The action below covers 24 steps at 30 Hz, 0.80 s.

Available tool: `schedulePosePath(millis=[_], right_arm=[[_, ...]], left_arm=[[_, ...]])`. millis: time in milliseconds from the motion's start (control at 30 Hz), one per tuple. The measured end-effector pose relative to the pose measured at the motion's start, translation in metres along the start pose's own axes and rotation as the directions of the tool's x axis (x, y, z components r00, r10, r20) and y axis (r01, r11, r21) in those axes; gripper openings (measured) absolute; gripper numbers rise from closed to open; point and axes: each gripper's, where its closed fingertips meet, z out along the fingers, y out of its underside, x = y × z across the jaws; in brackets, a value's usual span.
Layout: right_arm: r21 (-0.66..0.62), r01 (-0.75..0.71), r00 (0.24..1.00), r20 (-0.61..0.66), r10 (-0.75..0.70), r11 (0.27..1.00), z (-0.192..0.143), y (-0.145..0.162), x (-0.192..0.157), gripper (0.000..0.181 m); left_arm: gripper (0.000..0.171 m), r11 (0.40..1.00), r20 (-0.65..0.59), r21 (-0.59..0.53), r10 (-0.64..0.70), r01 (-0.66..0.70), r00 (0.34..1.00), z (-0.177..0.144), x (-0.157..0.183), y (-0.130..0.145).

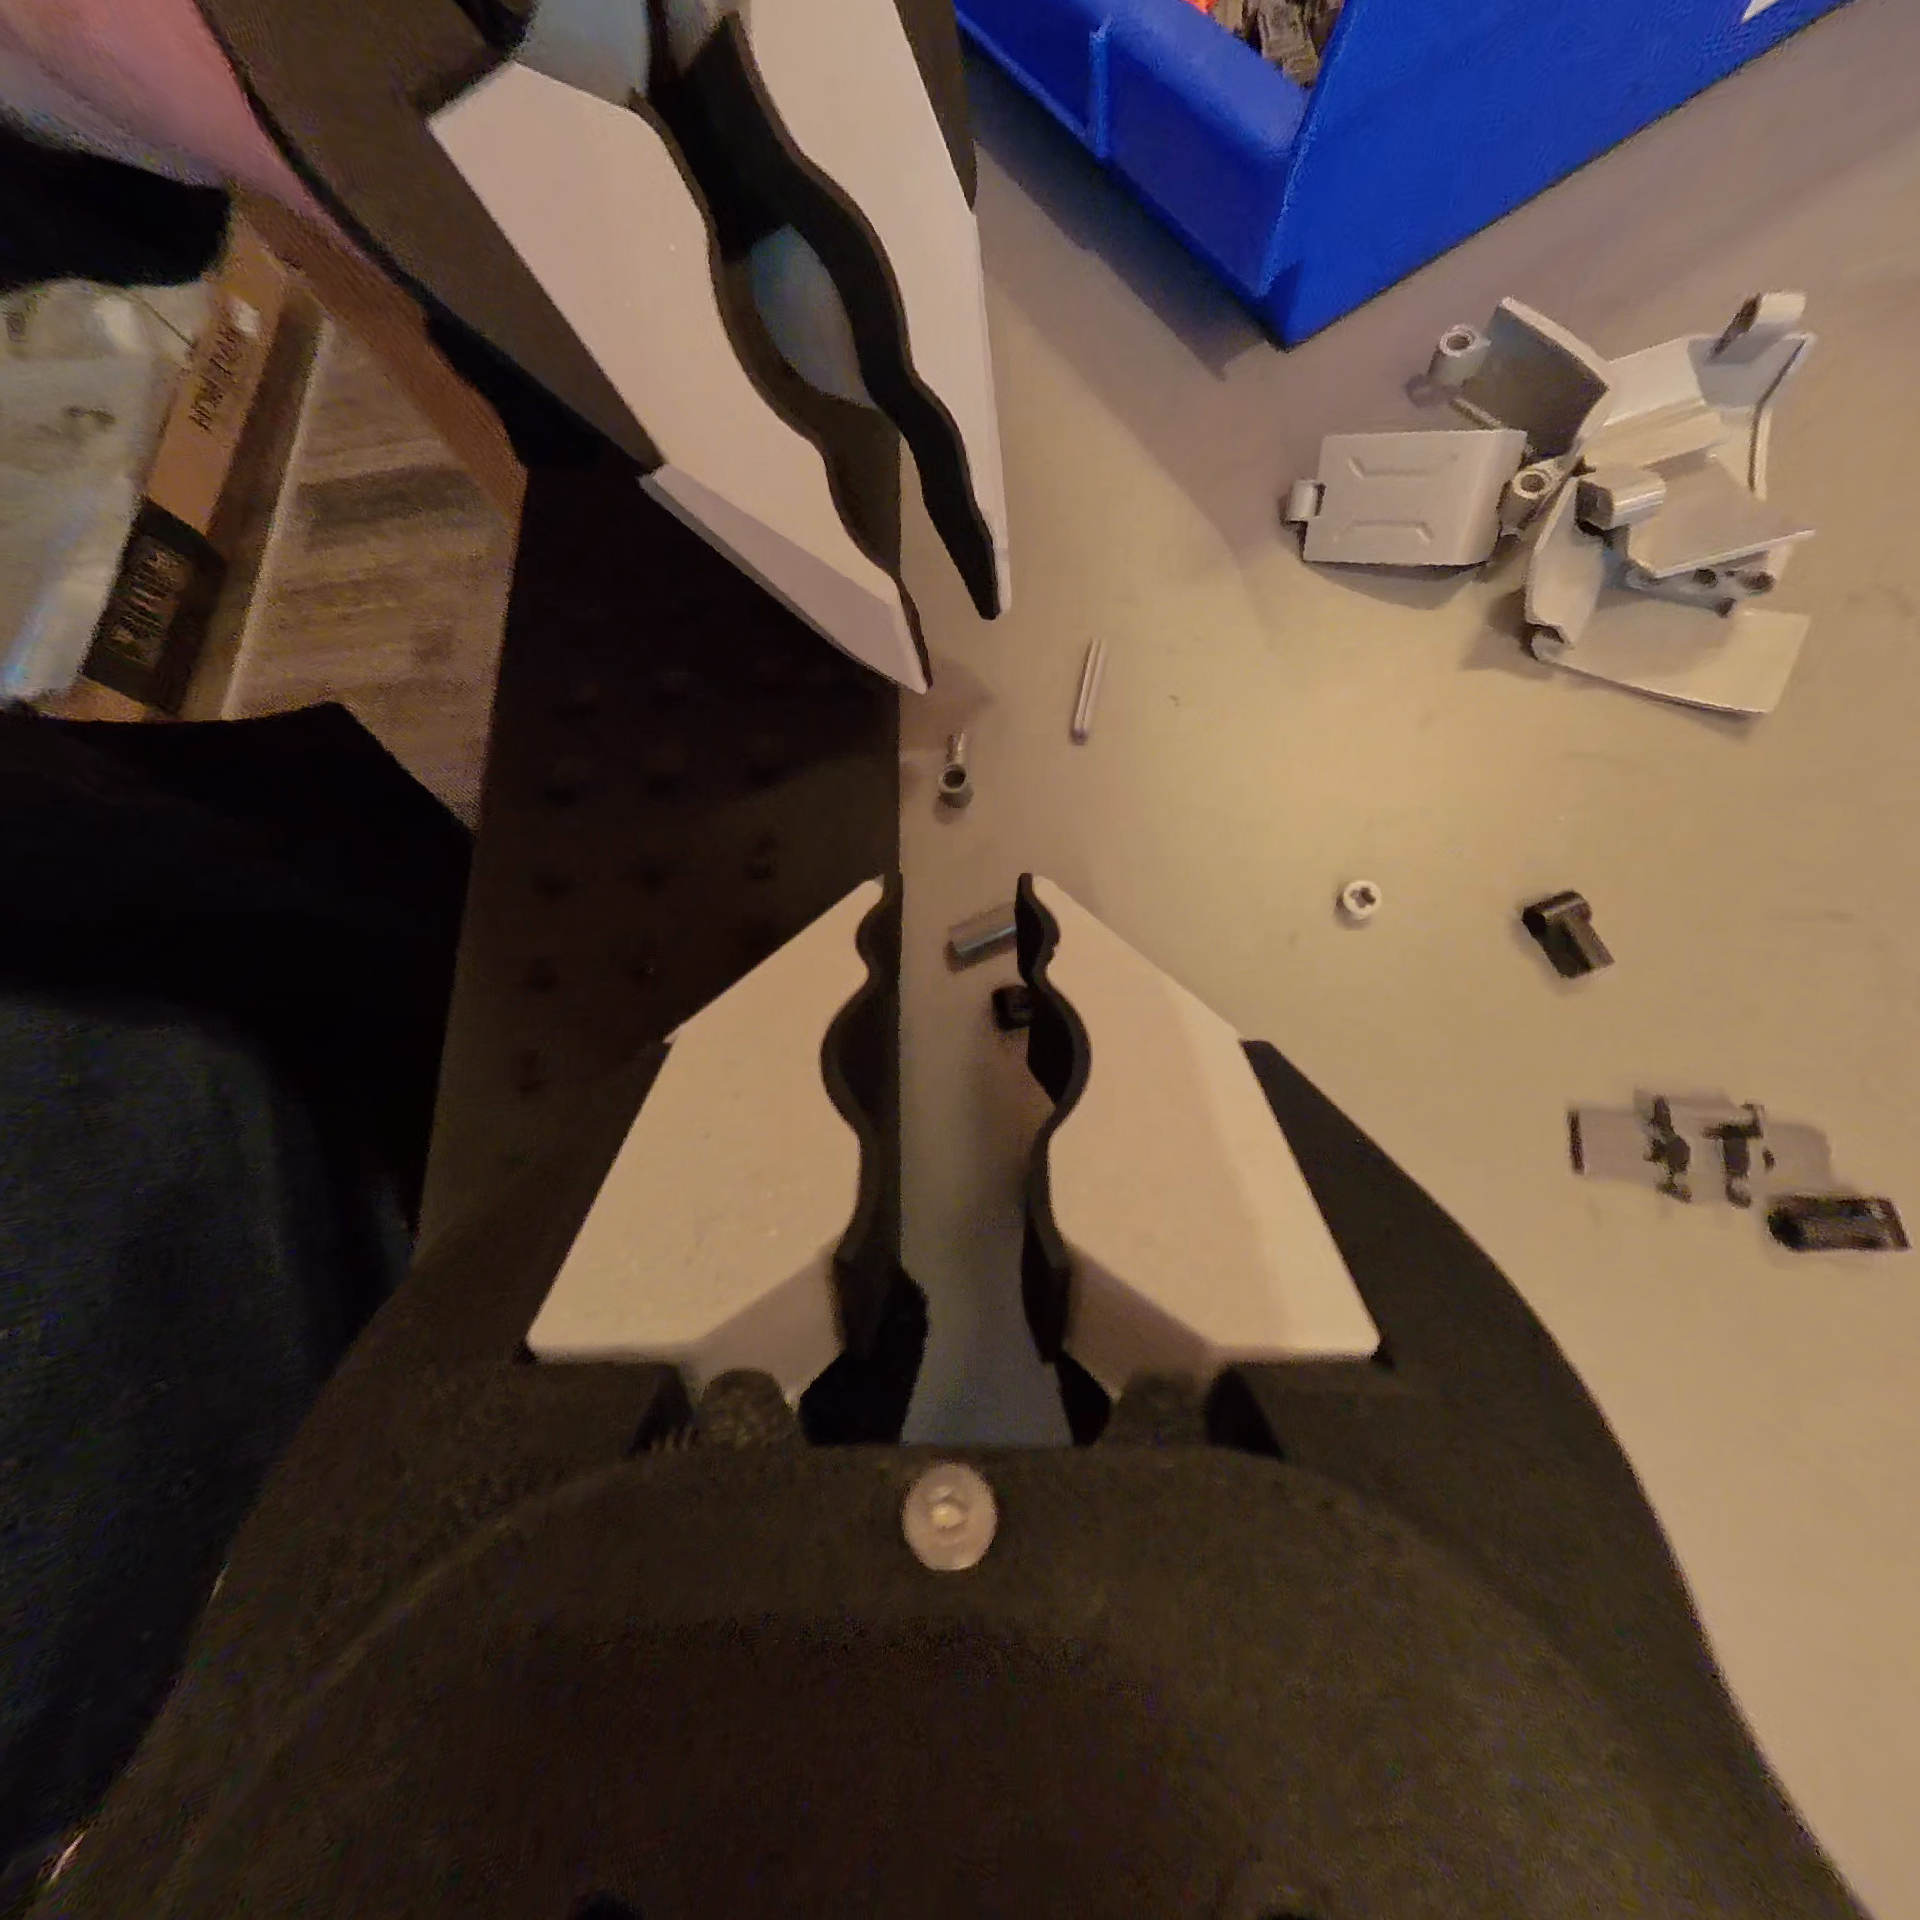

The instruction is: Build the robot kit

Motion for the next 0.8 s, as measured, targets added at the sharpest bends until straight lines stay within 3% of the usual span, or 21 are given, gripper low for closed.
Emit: schedulePosePath(millis=[200, 367, 600, 800], right_arm=[[-0.13, 0.036, 0.996, -0.081, -0.047, 0.991, 0.017, 0.016, 0.01, 0.009], [-0.171, -0.021, 0.988, -0.156, -0.006, 0.985, -0.01, 0.035, 0.027, 0.005], [0.014, -0.168, 0.949, -0.27, 0.166, 0.986, -0.096, 0.048, 0.06, 0.008], [0.113, -0.182, 0.944, -0.256, 0.206, 0.977, -0.114, 0.051, 0.061, 0.008]], left_arm=[[0.019, 0.999, -0.003, 0.045, -0.002, 0.002, 1.0, -0.005, -0.01, 0.005], [0.018, 0.998, -0.016, 0.069, -0.013, 0.014, 1.0, -0.01, -0.016, 0.007], [0.019, 0.992, 0.017, 0.126, 0.002, -0.004, 1.0, -0.029, -0.029, -0.005], [0.035, 0.979, 0.121, 0.205, -0.035, 0.009, 0.992, -0.076, -0.057, -0.022]])
